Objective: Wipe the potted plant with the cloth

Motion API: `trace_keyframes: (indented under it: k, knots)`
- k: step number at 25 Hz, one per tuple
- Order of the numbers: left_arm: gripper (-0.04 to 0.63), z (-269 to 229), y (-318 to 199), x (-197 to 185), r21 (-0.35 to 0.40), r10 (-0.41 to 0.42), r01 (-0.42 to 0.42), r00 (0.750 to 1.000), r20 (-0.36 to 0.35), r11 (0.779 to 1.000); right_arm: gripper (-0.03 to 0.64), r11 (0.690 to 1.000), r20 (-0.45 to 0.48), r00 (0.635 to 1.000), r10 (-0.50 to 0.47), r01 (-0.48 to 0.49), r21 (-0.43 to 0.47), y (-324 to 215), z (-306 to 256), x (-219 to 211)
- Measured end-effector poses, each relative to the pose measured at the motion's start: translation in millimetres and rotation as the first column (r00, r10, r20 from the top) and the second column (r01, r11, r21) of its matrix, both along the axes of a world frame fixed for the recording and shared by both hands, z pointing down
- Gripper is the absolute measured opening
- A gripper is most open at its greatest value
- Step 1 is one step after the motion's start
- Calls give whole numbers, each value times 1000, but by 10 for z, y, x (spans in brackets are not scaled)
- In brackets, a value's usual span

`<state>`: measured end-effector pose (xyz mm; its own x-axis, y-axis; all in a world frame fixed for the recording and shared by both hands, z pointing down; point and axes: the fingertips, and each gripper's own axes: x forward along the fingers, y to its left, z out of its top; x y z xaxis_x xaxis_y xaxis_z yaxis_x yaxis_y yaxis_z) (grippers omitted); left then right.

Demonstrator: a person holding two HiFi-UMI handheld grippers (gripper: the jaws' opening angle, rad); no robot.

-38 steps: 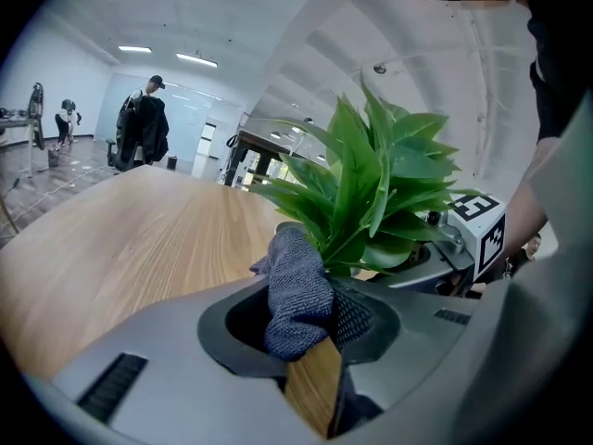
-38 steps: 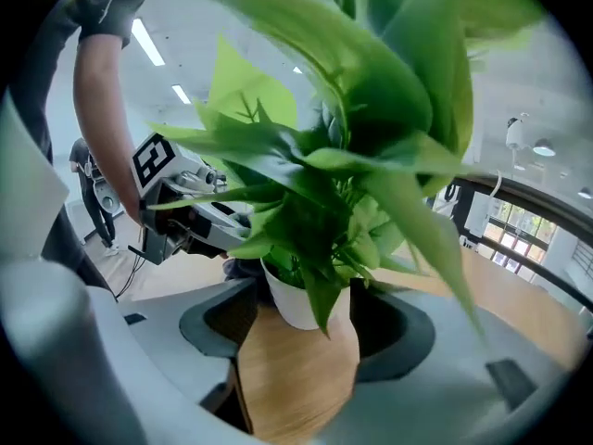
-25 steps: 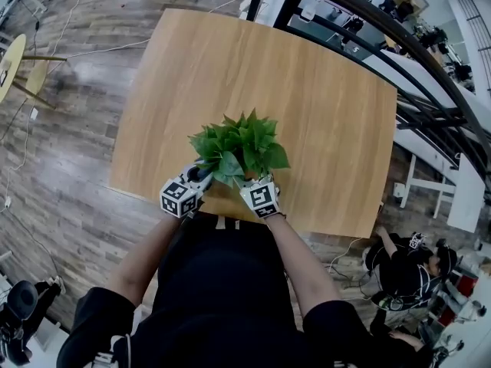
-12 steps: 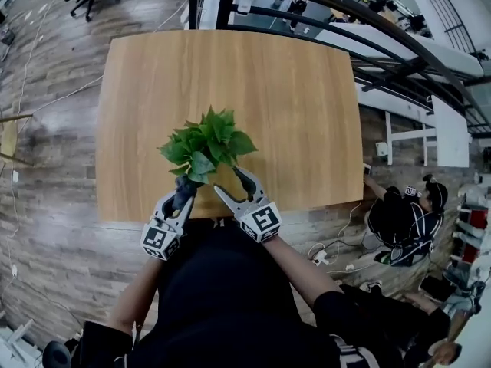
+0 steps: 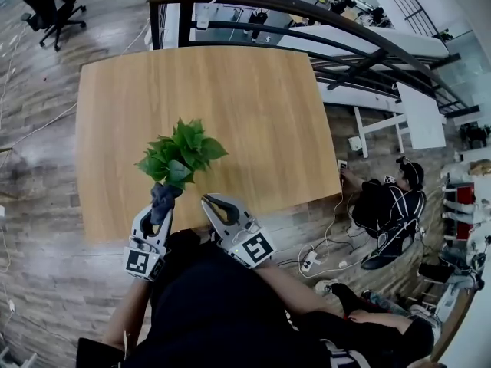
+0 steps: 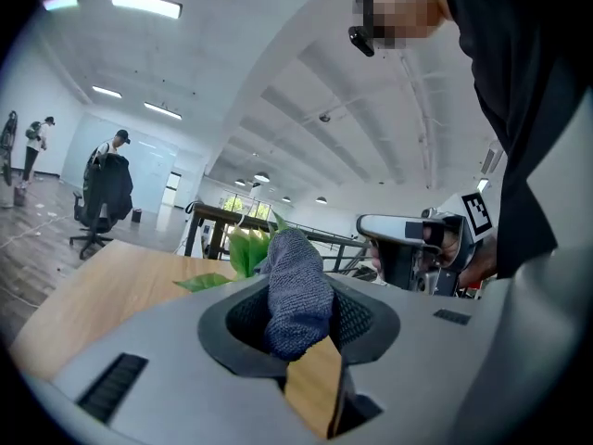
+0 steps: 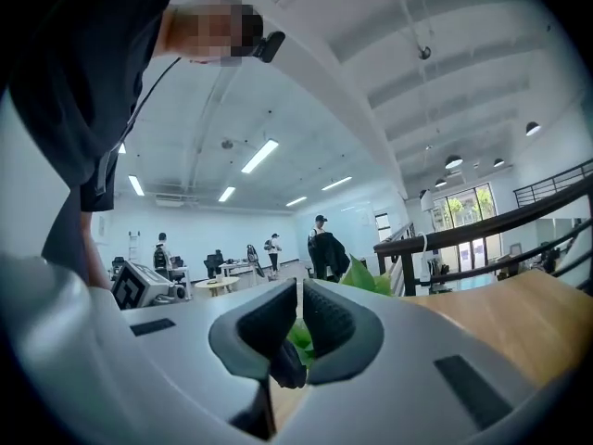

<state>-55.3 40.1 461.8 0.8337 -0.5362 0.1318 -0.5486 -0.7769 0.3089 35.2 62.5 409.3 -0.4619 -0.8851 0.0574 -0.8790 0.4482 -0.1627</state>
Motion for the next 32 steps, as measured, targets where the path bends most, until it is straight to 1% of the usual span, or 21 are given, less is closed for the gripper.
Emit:
trace_keyframes:
  k: [3,6,8,10,14,17,20,22,24,27,32]
  knots:
    - [132,-297,47,122,37,13,-12,999,-32,999,29,1000,18,1000,-2,2,13,38,-158,116]
    - [132,-486,31,227,92,-5,8,999,-41,996,21,999,5,1000,-8,8,39,35,-289,232]
    - [132,-511,50,274,99,-35,40,998,-52,994,18,998,-24,1000,-19,20,53,58,-338,282]
    - [132,-570,48,308,89,-66,71,996,-61,993,18,998,-47,999,-23,26,59,55,-354,301]
    - [132,-776,34,361,124,-67,77,994,-82,989,18,998,-53,999,-14,18,68,-28,-397,333]
    - [132,-797,57,322,150,-64,75,995,-77,986,18,995,-69,998,-15,22,94,-67,-442,311]
    - [132,-679,139,266,174,-35,41,999,-37,984,18,992,-76,997,-5,15,127,-107,-522,285]
    - [132,-677,163,245,190,-19,23,999,-26,982,18,989,-76,997,0,11,144,-136,-554,254]
    - [132,-686,163,213,191,-11,17,999,-30,982,18,989,-81,997,-1,13,149,-153,-556,210]
    - [132,-703,183,128,176,-2,12,998,-58,984,18,989,-88,996,-13,26,145,-132,-549,92]
    - [132,-680,206,-40,183,-8,17,999,-52,983,18,988,-89,995,-37,50,146,-83,-518,-117]
